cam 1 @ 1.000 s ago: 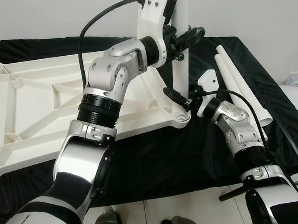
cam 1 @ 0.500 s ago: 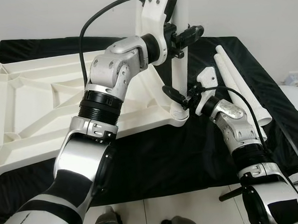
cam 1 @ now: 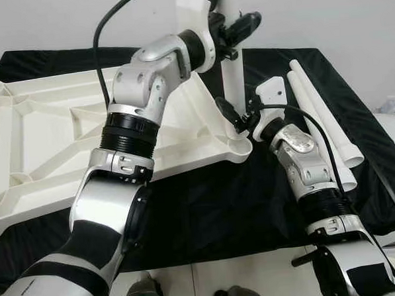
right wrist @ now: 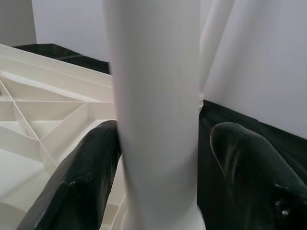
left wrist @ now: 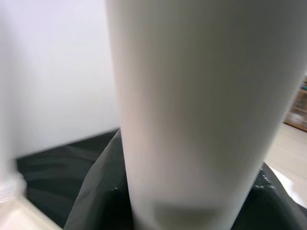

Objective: Building children table

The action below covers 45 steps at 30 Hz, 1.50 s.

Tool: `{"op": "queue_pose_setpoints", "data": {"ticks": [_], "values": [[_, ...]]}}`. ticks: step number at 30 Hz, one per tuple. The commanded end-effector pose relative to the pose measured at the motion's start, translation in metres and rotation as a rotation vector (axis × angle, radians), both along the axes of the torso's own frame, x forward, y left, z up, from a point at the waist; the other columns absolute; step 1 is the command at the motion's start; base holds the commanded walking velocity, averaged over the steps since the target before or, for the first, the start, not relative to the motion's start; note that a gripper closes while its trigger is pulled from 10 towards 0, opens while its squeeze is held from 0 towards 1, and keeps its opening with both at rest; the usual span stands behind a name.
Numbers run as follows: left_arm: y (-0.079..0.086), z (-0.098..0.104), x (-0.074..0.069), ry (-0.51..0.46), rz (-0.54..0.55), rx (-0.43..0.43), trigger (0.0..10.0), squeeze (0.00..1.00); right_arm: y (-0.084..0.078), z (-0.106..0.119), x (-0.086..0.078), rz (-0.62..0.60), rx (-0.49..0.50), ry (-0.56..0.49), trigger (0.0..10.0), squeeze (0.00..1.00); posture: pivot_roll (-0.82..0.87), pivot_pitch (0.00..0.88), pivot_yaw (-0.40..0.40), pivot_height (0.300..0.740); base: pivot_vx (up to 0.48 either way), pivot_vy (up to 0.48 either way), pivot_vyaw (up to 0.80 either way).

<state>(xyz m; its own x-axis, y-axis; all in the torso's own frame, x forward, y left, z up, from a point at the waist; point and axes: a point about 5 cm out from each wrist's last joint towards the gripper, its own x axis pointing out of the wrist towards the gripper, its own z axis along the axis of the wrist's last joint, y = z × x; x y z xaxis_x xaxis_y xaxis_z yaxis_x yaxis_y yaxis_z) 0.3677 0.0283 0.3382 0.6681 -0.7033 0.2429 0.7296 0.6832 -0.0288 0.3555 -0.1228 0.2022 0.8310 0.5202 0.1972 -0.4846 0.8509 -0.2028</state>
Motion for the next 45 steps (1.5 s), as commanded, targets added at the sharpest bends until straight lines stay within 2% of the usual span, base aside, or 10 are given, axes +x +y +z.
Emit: {"op": "queue_pose_setpoints", "data": {"ticks": [1,7,11,15,24,36,45], "values": [[-0.005,0.014,-0.006,-0.051,0.003,0.003,10.0,0.00,0.004,0.002,-0.001,-0.016,-0.019,-0.004,10.0,0.00,0.03,0.051,-0.053,0.740,0.000,0.000,0.00],[-0.006,0.018,-0.008,-0.089,0.024,0.023,10.0,0.00,0.012,0.011,0.002,-0.066,-0.056,-0.029,10.0,0.00,0.03,0.050,-0.055,0.740,0.000,0.000,0.00],[-0.006,0.019,-0.008,-0.115,0.058,0.046,10.0,0.00,0.015,0.016,0.004,-0.143,-0.031,-0.014,10.0,0.00,0.03,0.047,-0.059,0.740,0.000,0.000,0.00],[-0.010,0.019,-0.012,-0.142,0.100,0.058,10.0,0.00,0.020,0.022,0.003,-0.212,-0.072,-0.075,10.0,0.00,0.03,0.044,-0.062,0.740,0.000,0.000,0.00],[-0.016,0.020,-0.019,-0.180,0.166,0.064,10.0,0.00,0.030,0.023,0.005,-0.292,-0.083,-0.116,10.0,0.00,0.04,0.038,-0.067,0.740,0.000,0.000,0.00],[-0.016,0.017,-0.022,-0.195,0.190,0.082,10.0,0.00,0.044,0.027,0.006,-0.374,-0.069,-0.130,10.0,0.00,0.06,0.029,-0.080,0.740,0.000,0.000,0.00],[-0.017,0.016,-0.023,-0.197,0.192,0.087,10.0,0.00,0.042,0.029,0.007,-0.427,-0.100,-0.150,10.0,0.00,0.05,0.026,-0.083,0.740,0.000,0.000,0.00]]}}
